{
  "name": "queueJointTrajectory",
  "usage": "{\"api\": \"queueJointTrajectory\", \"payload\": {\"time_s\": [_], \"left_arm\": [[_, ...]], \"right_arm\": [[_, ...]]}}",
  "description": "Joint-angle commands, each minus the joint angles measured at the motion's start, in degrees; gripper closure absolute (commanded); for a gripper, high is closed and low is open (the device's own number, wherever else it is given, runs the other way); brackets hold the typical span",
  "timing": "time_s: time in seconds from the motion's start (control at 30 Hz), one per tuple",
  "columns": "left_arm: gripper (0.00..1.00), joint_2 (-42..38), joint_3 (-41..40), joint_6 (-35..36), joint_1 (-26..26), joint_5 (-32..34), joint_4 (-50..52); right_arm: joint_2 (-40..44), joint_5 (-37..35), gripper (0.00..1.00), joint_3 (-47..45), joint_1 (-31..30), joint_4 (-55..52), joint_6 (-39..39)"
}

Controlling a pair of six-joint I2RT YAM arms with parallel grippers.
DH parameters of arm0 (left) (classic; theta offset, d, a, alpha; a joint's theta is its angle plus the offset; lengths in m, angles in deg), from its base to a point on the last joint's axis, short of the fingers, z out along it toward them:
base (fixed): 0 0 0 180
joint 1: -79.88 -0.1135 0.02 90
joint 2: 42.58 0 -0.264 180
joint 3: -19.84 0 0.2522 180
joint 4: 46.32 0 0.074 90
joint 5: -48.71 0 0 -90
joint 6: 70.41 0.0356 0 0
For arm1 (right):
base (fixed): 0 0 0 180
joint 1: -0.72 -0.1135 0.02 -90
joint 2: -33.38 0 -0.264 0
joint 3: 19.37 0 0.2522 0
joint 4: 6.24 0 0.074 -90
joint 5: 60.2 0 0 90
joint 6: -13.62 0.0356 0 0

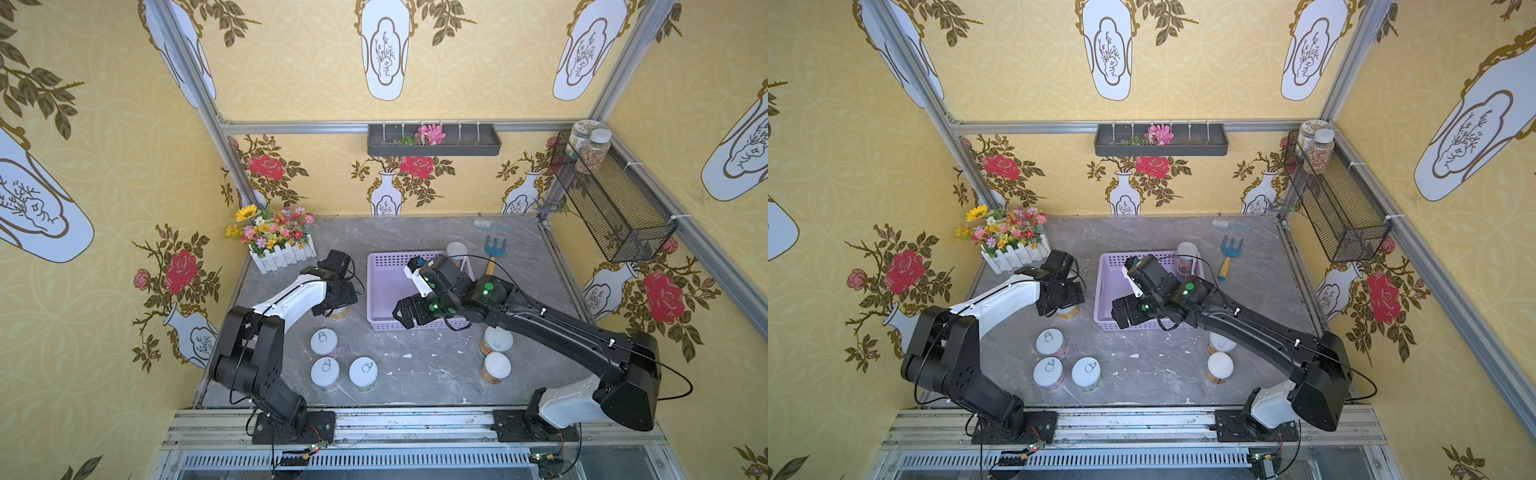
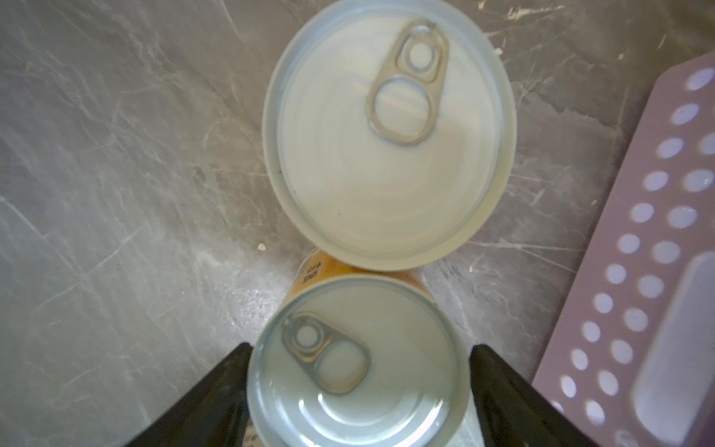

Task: Put the canned food in the basket
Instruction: Pick up the canned food from the center of the board.

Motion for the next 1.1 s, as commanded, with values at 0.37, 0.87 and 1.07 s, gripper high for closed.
{"api": "queueJointTrajectory", "payload": {"time_s": [0.37, 0.87, 1.07], "left_arm": [[0.2, 2.0, 0.7, 1.0, -0.1, 1.7, 2.0], [0.3, -6.2, 1.1, -1.1, 1.7, 4.7, 8.4], [0.3, -9.9, 4.1, -3.4, 6.1, 8.0, 14.4]], "right_arm": [[0.6, -1.0, 0.03, -0.7, 0.0, 1.8, 1.0], [1.3, -1.6, 0.03, -1.0, 0.0, 2.8, 1.3], [3.6, -1.1, 0.03, -3.3, 0.1, 6.8, 0.9]]}}
